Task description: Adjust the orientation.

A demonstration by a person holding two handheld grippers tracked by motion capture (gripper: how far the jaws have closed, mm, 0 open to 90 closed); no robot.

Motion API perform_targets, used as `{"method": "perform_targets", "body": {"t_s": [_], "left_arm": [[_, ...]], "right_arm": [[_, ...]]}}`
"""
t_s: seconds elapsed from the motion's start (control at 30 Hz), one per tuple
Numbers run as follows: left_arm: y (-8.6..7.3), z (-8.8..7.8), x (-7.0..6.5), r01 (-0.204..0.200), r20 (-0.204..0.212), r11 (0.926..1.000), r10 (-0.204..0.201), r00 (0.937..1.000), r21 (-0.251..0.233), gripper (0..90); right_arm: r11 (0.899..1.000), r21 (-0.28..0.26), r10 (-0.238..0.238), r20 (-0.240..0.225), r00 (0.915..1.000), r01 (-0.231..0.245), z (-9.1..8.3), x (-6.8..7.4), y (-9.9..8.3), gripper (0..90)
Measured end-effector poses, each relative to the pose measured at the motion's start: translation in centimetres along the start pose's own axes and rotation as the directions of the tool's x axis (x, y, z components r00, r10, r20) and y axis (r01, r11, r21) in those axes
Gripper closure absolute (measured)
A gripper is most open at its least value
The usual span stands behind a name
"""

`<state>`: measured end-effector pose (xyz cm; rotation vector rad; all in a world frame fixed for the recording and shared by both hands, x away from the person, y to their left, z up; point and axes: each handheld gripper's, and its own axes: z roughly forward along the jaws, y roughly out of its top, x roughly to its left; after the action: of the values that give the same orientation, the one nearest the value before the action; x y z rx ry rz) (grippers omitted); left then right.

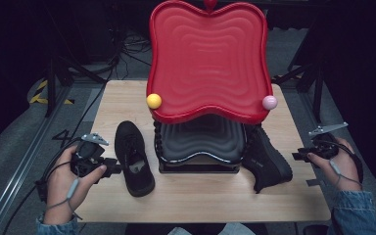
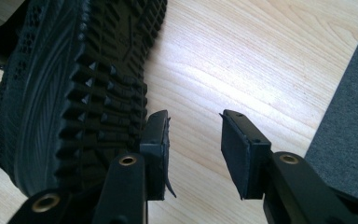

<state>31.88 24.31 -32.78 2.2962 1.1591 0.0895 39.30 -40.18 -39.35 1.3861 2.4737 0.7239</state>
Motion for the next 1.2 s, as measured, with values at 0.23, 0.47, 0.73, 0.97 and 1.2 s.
{"method": "perform_targets", "body": {"t_s": [0.23,0.47,0.73,0.97,1.2], "left_arm": [[1.7,1.1,-2.0,-0.053,0.025,0.9979,0.052,0.9983,0.038,60.6],[3.0,3.4,-3.1,-0.092,0.023,0.9921,0.090,0.9957,0.086,55.0],[3.5,6.8,-2.6,-0.064,0.026,0.9850,0.061,0.9978,0.160,55.5],[3.4,9.6,-2.3,-0.077,0.049,0.9713,0.068,0.9965,0.225,58.2],[3.2,10.9,-2.3,-0.083,0.047,0.9586,0.073,0.9962,0.272,67.9]], "right_arm": [[1.000,-0.003,0.019,0.009,0.9998,-0.019,-0.5,-0.4,-0.7,62.2],[1.000,-0.004,0.020,0.010,0.9998,-0.020,-0.7,-0.4,-1.0,61.8],[1.000,-0.001,0.016,0.013,0.9998,-0.016,-0.6,-0.4,-1.1,61.4],[1.000,0.008,0.007,0.005,1.0000,-0.007,-0.3,-0.3,-1.0,60.9],[1.000,0.010,0.003,0.007,1.0000,-0.003,-0.2,-0.3,-1.0,61.1]]}}
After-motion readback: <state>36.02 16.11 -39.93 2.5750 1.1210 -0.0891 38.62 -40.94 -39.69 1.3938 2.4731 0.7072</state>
